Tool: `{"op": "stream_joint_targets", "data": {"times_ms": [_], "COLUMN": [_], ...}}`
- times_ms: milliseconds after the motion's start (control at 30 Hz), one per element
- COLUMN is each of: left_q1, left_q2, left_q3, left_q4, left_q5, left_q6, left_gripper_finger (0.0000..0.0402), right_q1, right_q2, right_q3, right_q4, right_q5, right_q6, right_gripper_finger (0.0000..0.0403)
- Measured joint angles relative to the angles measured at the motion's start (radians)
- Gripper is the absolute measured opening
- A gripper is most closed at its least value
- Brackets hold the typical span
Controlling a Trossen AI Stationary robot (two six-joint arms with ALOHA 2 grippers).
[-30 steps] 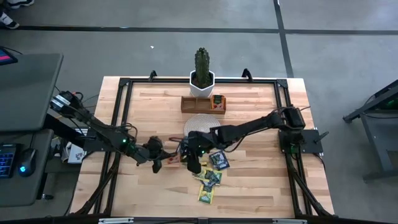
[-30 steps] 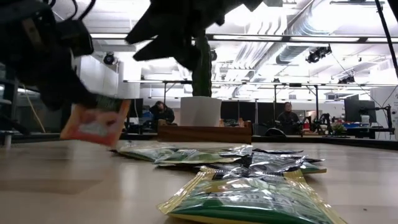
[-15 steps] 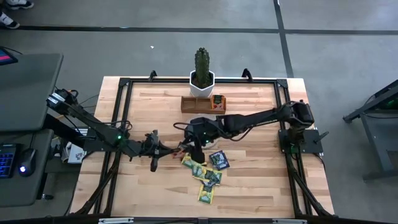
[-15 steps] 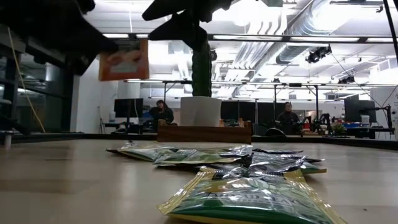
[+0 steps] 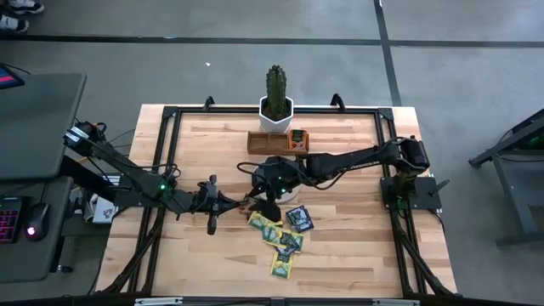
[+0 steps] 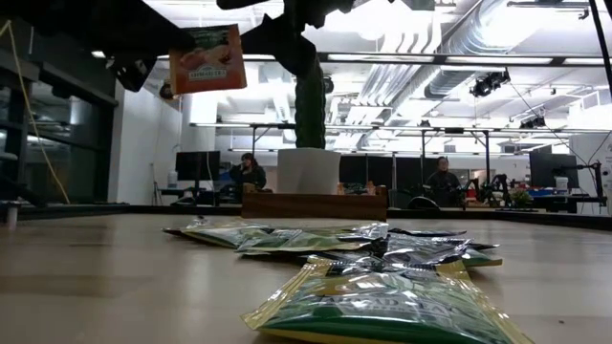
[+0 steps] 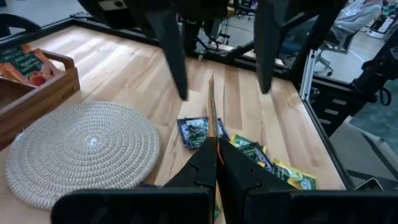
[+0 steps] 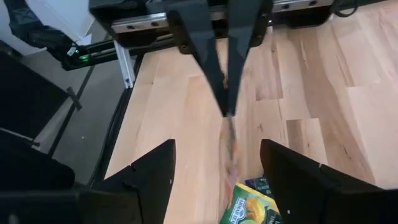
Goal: Pick & Place Tea
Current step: Put the orange tea bag into the right section of the wooden organizer
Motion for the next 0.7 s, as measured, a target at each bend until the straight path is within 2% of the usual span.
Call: {"op": "stream_joint_targets", "data": {"times_ms": [333, 700], "left_q1": [0.0, 0.0], "left_q2": [0.0, 0.0], "left_q3": [0.001, 0.001], "left_q4": [0.023, 0.043], "left_q5": [-0.009, -0.017], "left_q6": [0.023, 0.023], "left_gripper_finger": [0.0, 0.0], "right_q1": [0.006, 0.006], "right_q2": [0.0, 0.0], "right_q3": [0.0, 0.0], "right_q4": [0.016, 0.032], "right_q5": [0.011, 0.011], "right_q6": [-0.015, -0.032], "right_gripper_finger": [0.0187, 0.0104]}}
